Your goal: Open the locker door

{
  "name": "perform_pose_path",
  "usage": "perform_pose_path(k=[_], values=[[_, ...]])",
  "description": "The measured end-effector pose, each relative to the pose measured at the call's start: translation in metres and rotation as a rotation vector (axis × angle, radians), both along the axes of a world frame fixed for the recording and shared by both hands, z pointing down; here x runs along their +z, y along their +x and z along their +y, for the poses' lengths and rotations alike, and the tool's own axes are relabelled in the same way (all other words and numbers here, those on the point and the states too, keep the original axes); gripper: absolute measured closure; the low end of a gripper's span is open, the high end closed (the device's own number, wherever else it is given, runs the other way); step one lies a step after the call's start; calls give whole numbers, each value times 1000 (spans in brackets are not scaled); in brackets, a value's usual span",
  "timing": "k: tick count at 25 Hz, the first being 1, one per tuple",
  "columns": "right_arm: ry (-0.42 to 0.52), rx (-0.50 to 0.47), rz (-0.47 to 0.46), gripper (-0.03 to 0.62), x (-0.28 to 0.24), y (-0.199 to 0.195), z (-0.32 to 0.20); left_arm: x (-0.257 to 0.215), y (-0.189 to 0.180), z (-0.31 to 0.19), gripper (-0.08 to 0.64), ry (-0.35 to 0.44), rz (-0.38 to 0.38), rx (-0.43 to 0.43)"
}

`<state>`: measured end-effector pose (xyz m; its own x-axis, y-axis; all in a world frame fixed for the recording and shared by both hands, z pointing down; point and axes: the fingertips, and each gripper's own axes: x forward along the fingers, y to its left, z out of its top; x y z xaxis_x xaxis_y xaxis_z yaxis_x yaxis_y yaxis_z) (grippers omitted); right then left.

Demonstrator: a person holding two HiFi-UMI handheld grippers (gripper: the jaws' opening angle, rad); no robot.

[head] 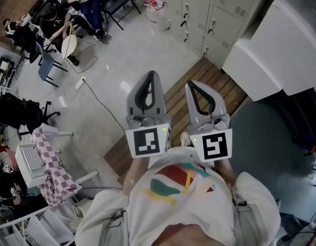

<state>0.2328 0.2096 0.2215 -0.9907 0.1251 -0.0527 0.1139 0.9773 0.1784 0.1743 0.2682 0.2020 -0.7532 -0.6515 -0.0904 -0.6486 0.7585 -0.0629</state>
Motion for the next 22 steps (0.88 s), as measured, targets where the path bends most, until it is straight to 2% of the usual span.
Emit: perform_pose_path(k=[11, 16, 22], values=[[8, -61, 27, 588, 7, 6, 4, 0, 7, 1, 545, 25, -8, -18], [-34, -47, 7, 588, 5, 8, -5, 1, 10, 1, 545, 36, -8, -24], [-33, -30, 23, 588, 13, -9, -28, 7, -22, -5, 545, 83, 4, -60]])
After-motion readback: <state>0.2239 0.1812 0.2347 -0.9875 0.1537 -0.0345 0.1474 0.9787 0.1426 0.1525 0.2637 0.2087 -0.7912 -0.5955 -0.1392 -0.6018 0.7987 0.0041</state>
